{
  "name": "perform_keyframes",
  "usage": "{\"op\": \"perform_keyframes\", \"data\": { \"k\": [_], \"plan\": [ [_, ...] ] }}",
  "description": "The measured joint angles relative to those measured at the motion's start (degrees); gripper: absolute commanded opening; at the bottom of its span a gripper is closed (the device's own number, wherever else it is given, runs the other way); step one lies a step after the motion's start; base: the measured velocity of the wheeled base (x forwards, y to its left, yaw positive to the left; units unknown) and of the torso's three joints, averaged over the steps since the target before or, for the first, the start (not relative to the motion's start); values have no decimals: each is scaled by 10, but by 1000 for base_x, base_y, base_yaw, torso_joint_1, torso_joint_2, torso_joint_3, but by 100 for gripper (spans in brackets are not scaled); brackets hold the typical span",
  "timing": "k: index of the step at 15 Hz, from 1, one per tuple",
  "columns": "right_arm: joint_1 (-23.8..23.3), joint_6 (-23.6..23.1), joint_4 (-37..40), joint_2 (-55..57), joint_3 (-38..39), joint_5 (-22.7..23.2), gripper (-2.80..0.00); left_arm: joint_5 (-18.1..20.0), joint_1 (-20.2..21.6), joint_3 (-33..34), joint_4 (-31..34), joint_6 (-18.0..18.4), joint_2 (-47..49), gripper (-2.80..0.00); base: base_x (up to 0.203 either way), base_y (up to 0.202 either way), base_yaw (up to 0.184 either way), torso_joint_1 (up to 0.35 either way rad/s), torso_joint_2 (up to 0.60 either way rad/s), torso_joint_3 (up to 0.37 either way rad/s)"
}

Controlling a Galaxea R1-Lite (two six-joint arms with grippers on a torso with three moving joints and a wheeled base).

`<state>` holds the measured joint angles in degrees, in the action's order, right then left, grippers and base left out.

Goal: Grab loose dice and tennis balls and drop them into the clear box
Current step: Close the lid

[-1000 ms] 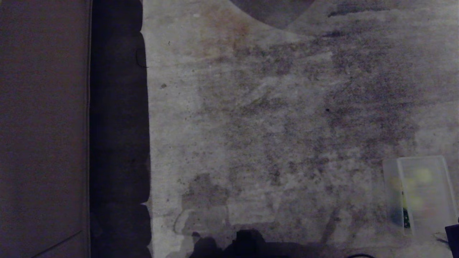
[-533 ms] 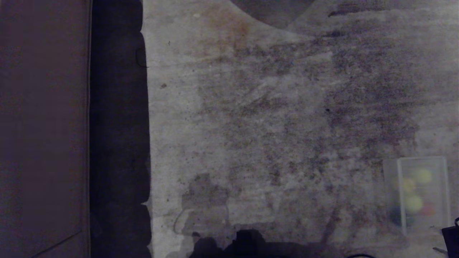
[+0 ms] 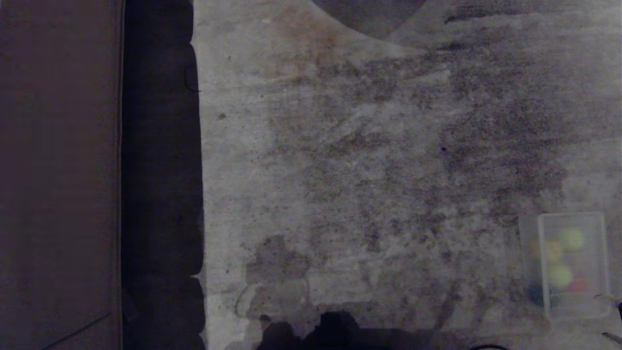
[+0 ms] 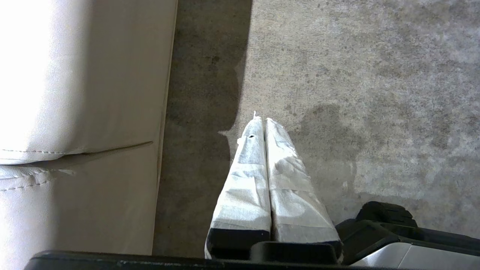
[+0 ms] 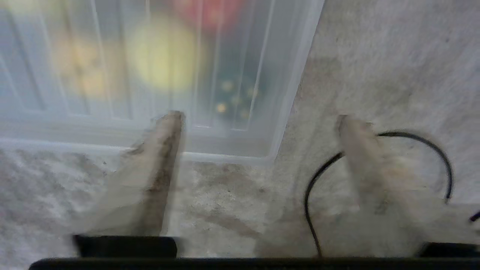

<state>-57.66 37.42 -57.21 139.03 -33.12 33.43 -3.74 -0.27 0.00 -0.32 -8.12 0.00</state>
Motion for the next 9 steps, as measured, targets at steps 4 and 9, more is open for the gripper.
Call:
{"op": "perform_keyframes", "data": {
  "k": [4,9],
  "plan": [
    [-3,-52,2,-44,29,7,-280,0,0,0,0,0,0,-280,0,0,0,0,0,0],
    [4,-192,47,-225,121,68,-280,0,0,0,0,0,0,-280,0,0,0,0,0,0]
  ]
}}
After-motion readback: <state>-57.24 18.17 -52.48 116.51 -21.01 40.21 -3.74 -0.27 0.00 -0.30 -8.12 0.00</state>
